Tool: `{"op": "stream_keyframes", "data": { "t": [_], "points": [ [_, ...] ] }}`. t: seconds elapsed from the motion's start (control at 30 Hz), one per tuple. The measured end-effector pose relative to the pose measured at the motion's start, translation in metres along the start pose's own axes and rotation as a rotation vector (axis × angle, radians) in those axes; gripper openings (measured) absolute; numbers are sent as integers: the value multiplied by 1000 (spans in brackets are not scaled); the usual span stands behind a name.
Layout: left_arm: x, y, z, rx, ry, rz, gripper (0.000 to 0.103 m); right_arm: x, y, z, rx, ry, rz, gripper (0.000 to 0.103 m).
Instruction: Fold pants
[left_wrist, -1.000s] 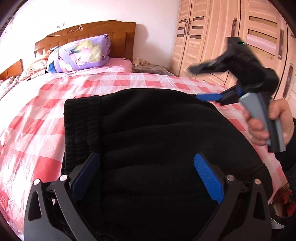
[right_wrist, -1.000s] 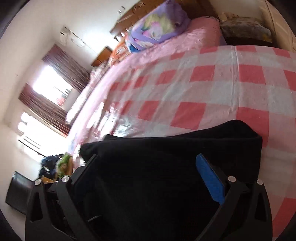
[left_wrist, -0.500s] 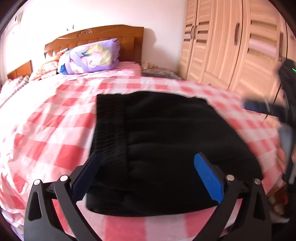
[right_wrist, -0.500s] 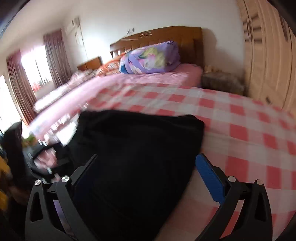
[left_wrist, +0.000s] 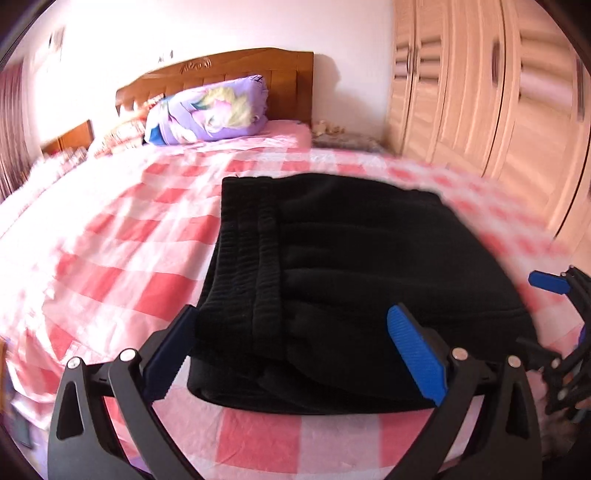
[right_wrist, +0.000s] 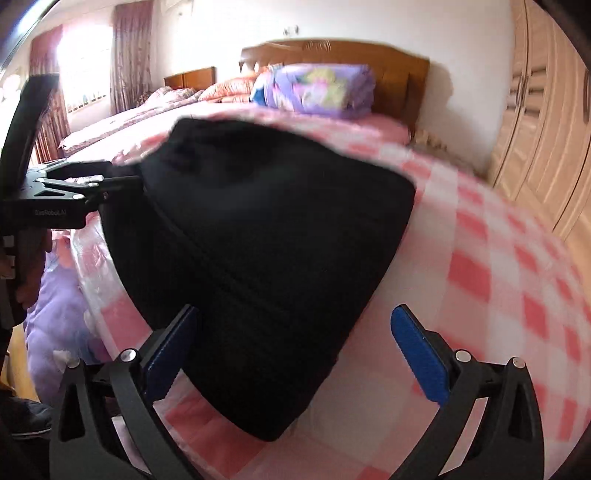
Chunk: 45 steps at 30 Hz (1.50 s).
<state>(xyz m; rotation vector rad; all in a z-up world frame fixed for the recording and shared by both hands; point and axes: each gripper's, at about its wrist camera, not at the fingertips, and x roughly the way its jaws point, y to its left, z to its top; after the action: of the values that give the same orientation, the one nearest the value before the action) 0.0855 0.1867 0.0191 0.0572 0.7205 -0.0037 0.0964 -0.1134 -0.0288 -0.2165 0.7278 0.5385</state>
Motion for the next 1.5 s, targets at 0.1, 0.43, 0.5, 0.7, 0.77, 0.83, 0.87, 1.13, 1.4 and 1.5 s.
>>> {"op": "stream_keyframes", "data": {
  "t": [0.1, 0.43, 0.5, 0.7, 0.77, 0.83, 0.87, 1.13, 1.4, 1.5],
  "points": [
    [4, 3, -1, -28, 14, -9, 102, 5, -13, 1, 92, 22, 66, 99],
    [7, 4, 0, -21, 25, -18, 102, 3, -7, -3, 88, 30, 39, 99],
    [5, 3, 1, -10, 27, 8, 102, 2, 0, -2, 65, 52, 20, 99],
    [-14, 14, 7, -28, 21, 169, 102, -18, 17, -1, -2, 123, 48, 99],
    [-25, 15, 9, -16, -2, 217, 102, -32, 19, 0, -13, 99, 47, 99],
    [-40, 11, 14, 15, -43, 320, 102, -56, 18, 5, 10, 33, 61, 99],
    [-51, 7, 16, 29, -77, 377, 102, -70, 15, 8, 30, -15, 59, 99],
    [-118, -31, 29, 31, -265, 397, 102, -107, 6, 18, 124, -114, -130, 99],
    [-81, -62, 1, 2, -88, 173, 102, -63, 5, -10, 162, 25, -161, 99],
    [-76, -70, -8, 33, -68, 159, 102, -58, 8, -17, 166, 45, -155, 99]
  ]
}}
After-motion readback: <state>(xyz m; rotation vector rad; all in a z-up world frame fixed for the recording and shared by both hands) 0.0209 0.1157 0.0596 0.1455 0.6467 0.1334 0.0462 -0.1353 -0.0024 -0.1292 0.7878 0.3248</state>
